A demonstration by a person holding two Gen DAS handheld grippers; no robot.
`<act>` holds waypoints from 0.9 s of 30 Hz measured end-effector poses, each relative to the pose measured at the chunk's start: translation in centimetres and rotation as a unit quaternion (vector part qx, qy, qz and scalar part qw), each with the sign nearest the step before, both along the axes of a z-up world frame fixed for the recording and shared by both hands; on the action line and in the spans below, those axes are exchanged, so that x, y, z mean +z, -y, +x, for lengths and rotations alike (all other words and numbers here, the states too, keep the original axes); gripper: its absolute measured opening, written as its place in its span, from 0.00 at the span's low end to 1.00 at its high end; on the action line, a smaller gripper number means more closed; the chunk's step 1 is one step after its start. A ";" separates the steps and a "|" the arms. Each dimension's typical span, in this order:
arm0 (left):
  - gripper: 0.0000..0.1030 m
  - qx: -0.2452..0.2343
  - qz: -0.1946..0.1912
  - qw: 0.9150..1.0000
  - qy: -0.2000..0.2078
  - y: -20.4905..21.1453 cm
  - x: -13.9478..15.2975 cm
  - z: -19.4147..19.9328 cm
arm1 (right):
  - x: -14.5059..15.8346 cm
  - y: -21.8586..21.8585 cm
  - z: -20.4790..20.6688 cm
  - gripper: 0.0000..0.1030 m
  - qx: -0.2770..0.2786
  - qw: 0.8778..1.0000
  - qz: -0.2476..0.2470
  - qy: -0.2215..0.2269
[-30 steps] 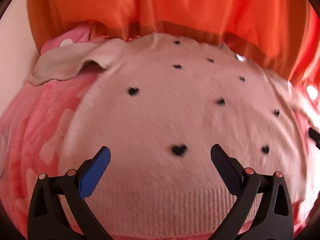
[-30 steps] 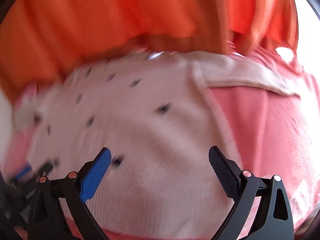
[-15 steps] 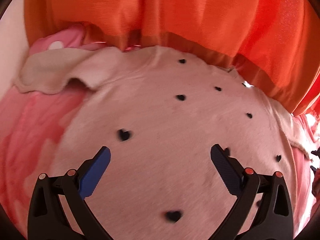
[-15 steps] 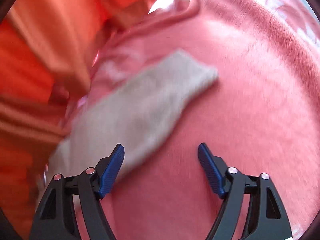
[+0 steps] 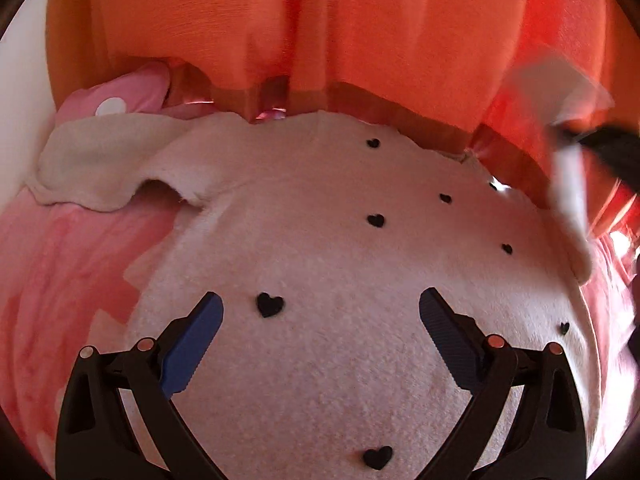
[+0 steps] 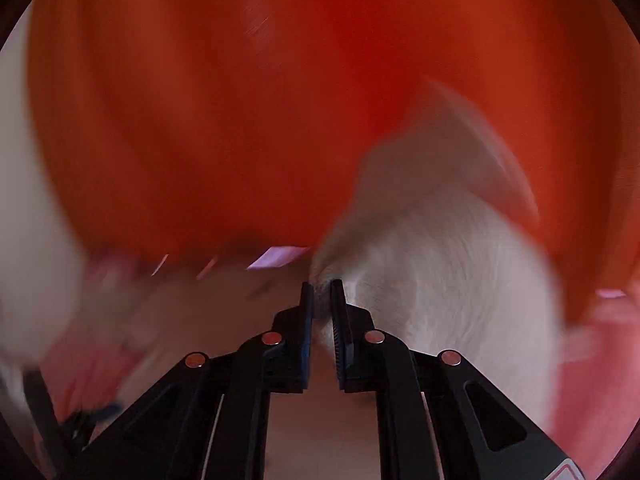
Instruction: Fold small clothes
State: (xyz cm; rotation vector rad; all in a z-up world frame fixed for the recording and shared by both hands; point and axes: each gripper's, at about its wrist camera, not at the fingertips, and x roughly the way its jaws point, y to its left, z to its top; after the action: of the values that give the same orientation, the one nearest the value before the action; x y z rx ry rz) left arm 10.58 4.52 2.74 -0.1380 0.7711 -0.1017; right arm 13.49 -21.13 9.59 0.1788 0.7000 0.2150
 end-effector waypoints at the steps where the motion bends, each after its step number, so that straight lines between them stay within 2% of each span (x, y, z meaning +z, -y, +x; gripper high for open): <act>1: 0.94 0.001 -0.004 1.000 -0.002 -0.3 0.0 0.2 | -2.2 -2.4 0.8 0.10 0.019 0.999 -0.004 -0.029; 2: 0.94 0.005 -0.008 1.000 -0.006 -0.8 -0.1 0.5 | -4.9 -4.6 1.6 0.10 0.026 0.997 -0.018 -0.067; 4: 0.94 0.016 -0.028 0.999 -0.019 -2.1 -0.4 0.9 | -7.0 -5.6 1.4 0.10 0.019 0.995 -0.036 -0.092; 6: 0.95 0.026 -0.058 0.998 -0.026 -3.5 -0.5 1.5 | -6.5 -4.4 -0.1 0.15 0.003 0.996 -0.029 -0.088; 8: 0.95 0.023 -0.085 0.996 -0.032 -4.4 -0.6 2.2 | -4.8 -1.4 -2.4 0.45 -0.041 0.996 -0.006 -0.080; 10: 0.95 0.026 -0.104 0.994 -0.037 -4.9 -1.0 2.8 | -4.4 1.7 -4.3 0.54 -0.090 0.993 0.008 -0.077; 13: 0.95 0.044 -0.137 0.988 -0.062 -5.8 -2.2 5.1 | -4.9 7.3 -7.7 0.54 -0.161 0.981 0.028 -0.102; 14: 0.95 0.051 -0.150 0.985 -0.070 -6.0 -2.4 5.9 | -5.1 10.0 -9.1 0.54 -0.200 0.972 0.055 -0.107; 18: 0.95 0.067 -0.188 0.977 -0.071 -6.0 -2.3 8.7 | -7.5 15.1 -9.7 0.55 -0.257 0.948 0.143 -0.122; 20: 0.95 0.055 -0.207 0.974 -0.078 -5.2 -2.6 10.0 | -8.3 16.5 -9.6 0.55 -0.267 0.943 0.155 -0.127; 23: 0.94 0.044 -0.214 0.972 -0.090 -3.7 -4.0 11.4 | -9.5 17.1 -8.3 0.55 -0.260 0.941 0.180 -0.123; 25: 0.93 0.049 -0.184 0.979 -0.071 -2.6 -4.4 11.8 | -10.1 16.2 -6.8 0.55 -0.248 0.945 0.179 -0.112; 27: 0.77 0.044 -0.153 0.986 -0.052 -1.5 -4.2 12.2 | -10.4 16.2 -5.9 0.55 -0.249 0.950 0.152 -0.109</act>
State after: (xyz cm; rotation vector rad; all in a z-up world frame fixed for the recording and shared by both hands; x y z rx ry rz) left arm 22.79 6.01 -1.44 -0.4715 0.8495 -0.1300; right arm 7.60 -37.30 -0.83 0.6742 0.8158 -0.1871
